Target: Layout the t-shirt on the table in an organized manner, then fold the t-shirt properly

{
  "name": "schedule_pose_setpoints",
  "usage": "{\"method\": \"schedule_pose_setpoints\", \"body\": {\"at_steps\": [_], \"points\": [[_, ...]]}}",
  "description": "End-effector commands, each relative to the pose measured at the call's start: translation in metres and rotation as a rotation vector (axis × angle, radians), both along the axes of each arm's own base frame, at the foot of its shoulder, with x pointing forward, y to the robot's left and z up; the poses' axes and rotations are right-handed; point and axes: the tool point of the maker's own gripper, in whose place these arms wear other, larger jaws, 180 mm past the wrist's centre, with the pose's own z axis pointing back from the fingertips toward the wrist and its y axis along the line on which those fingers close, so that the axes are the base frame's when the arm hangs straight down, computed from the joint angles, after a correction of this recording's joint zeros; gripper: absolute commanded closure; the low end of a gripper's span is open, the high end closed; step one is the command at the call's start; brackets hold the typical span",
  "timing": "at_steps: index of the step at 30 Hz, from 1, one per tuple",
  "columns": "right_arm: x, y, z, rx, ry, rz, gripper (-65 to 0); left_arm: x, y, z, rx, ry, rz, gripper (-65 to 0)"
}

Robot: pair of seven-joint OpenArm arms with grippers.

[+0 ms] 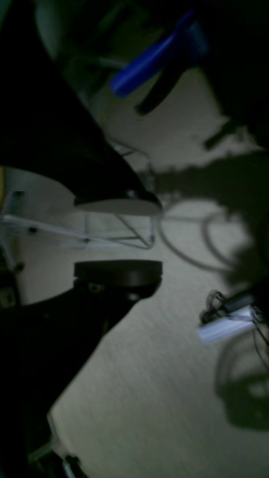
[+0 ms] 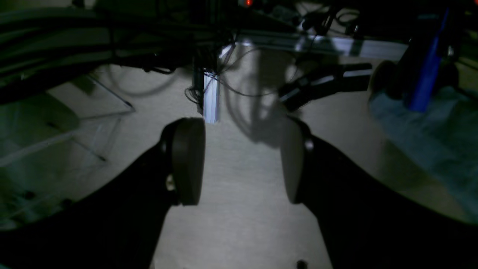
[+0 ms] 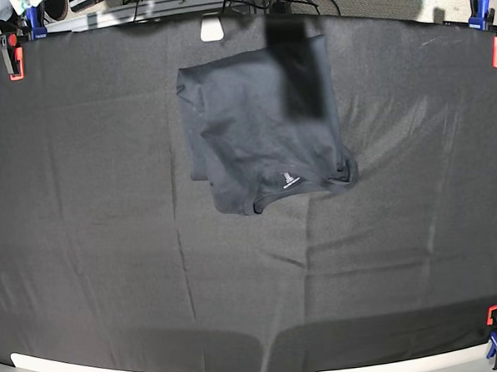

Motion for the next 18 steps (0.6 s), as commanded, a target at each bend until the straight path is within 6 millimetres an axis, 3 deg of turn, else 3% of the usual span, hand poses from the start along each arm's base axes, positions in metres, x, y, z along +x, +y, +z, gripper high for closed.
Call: {"method": "schedule_pose_setpoints", "body": {"at_steps": [1, 4, 8, 12, 15, 18], "points": [[-0.006, 0.003, -0.004, 0.026, 0.009, 0.008, -30.9, -0.004, -0.004, -0.008, -0.036, -0.003, 0.019, -18.1], [-0.018, 0.005, -0.033, 0.071, 0.025, -0.028, -30.9, -0.014, -0.005, -0.046, -0.082, 0.008, 0.092, -18.1], [-0.042, 0.003, -0.092, 0.097, 0.152, 0.031, -30.9, -0.027, 0.0, -0.104, -0.096, -0.002, 0.17, -18.1], [-0.051, 0.006, -0.149, 0.154, 0.209, 0.067, -30.9, -0.04, 0.006, -0.156, -0.105, -0.044, 0.31, -18.1], [-0.051, 0.01, -0.189, 0.196, 0.175, 0.058, -30.9, -0.058, 0.005, -0.189, -0.098, -0.004, 0.416, -18.1], [-0.06, 0.014, -0.224, 0.208, 0.196, 0.031, -30.9, -0.074, -0.005, -0.214, -0.083, 0.061, 0.418, -18.1]]}}
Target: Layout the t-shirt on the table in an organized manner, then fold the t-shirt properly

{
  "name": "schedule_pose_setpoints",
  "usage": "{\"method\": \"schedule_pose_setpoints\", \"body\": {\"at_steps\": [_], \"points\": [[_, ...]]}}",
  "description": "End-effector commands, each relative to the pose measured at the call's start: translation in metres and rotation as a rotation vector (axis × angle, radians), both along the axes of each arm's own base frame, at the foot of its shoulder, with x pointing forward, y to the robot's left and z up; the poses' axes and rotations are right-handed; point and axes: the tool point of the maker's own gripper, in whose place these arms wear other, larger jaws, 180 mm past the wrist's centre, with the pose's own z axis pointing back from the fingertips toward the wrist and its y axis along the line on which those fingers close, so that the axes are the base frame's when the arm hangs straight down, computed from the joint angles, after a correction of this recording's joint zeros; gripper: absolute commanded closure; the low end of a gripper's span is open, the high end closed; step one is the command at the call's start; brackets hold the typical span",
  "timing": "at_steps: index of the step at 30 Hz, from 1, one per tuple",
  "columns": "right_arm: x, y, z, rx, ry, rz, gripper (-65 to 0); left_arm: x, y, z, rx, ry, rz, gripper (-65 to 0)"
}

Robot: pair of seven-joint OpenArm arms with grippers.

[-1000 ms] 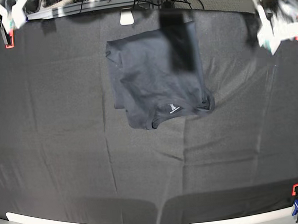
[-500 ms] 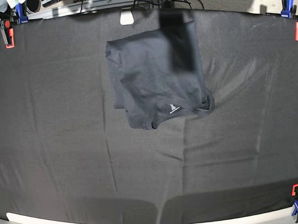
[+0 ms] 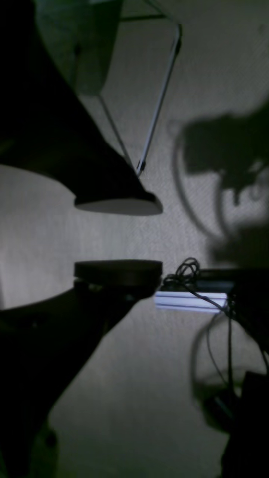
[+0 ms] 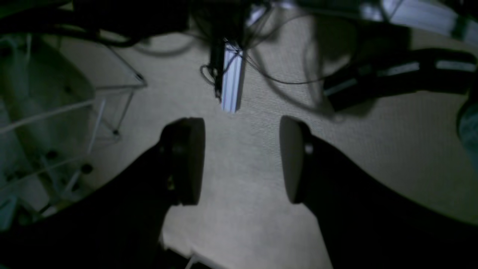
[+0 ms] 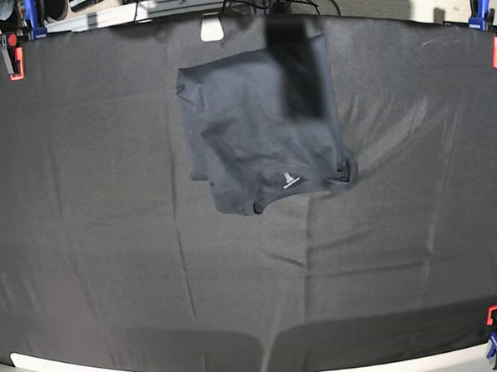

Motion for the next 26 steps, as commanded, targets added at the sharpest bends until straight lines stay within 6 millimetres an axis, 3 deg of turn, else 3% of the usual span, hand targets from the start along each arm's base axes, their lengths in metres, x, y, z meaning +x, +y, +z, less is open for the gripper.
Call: {"method": "schedule_pose_setpoints", "body": {"at_steps": [1, 4, 7, 11, 17, 26], "points": [[-0.004, -0.003, -0.008, -0.014, 0.014, -0.006, -30.9, -0.007, 0.001, -0.003, 0.001, 0.018, 0.003, -18.1], [-0.011, -0.004, -0.039, -0.071, 0.076, -0.027, -30.9, -0.008, -0.019, -0.014, -0.027, 0.058, 0.044, -18.1], [-0.01, -0.003, -0.06, -0.121, 0.111, 0.016, -30.9, 0.01, -0.038, -0.02, -0.037, 0.025, 0.038, -18.1], [0.008, 0.006, -0.078, -0.174, 0.126, 0.047, -30.9, 0.032, -0.055, -0.025, -0.035, -0.01, -0.019, -18.1], [0.041, 0.038, -0.089, -0.156, 0.077, 0.073, -30.8, 0.046, -0.06, -0.026, -0.044, -0.033, -0.017, -18.1], [0.051, 0.065, -0.09, -0.109, 0.046, 0.061, -30.8, 0.049, -0.061, -0.027, -0.043, -0.029, -0.019, -18.1]]}}
